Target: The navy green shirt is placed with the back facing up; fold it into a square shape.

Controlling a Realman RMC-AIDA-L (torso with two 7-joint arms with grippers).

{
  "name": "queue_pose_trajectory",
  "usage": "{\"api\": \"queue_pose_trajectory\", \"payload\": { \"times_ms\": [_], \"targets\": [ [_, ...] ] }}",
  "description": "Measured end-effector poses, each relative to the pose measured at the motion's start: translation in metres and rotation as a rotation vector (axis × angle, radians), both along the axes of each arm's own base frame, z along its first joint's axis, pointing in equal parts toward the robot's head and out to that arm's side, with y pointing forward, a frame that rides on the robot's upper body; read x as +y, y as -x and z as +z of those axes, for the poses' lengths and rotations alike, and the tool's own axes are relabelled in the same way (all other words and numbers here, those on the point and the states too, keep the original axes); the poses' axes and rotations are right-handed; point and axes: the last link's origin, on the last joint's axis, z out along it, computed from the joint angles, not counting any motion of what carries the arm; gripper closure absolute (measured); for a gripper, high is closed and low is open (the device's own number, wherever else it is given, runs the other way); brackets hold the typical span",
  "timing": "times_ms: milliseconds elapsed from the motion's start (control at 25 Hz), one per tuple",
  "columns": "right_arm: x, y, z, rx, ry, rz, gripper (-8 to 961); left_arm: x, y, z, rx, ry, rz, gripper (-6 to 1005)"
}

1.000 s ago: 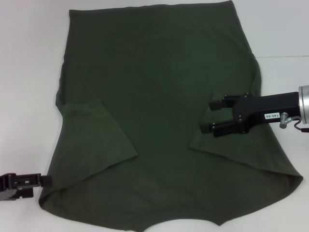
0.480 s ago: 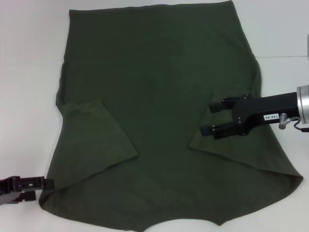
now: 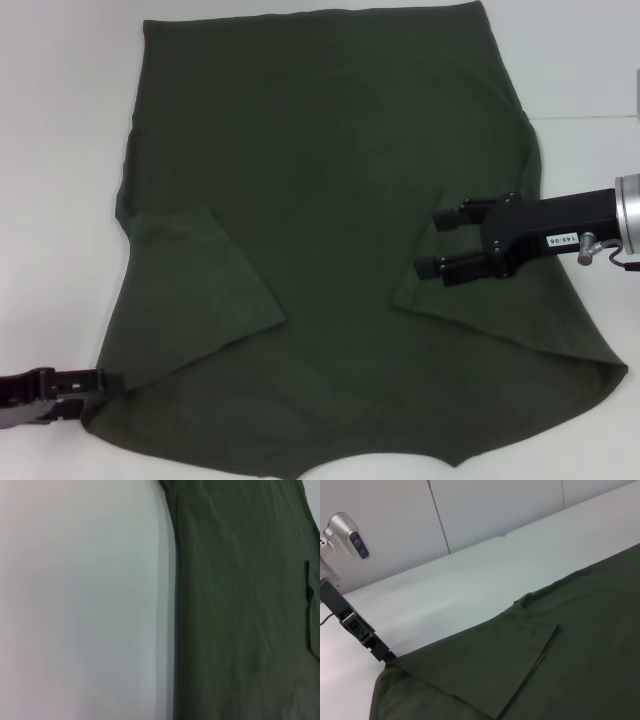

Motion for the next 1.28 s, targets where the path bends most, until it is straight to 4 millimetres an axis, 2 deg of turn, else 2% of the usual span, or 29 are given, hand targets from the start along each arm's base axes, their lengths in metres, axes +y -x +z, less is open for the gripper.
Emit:
{"api": "queue_pose_trajectory", "payload": {
  "times_ms": [960,1280],
  "targets": [
    [0.001,0.002,-0.001,0.000,-0.001,0.011,34,0.013,-0.018,-0.022,-0.028,0.081,-0.037,89],
    [0.002,0.003,-0.001,0.001,-0.002,0.014,34,0.016,-0.018,-0.022,-0.020,0.077,-0.029,110]
  ]
}}
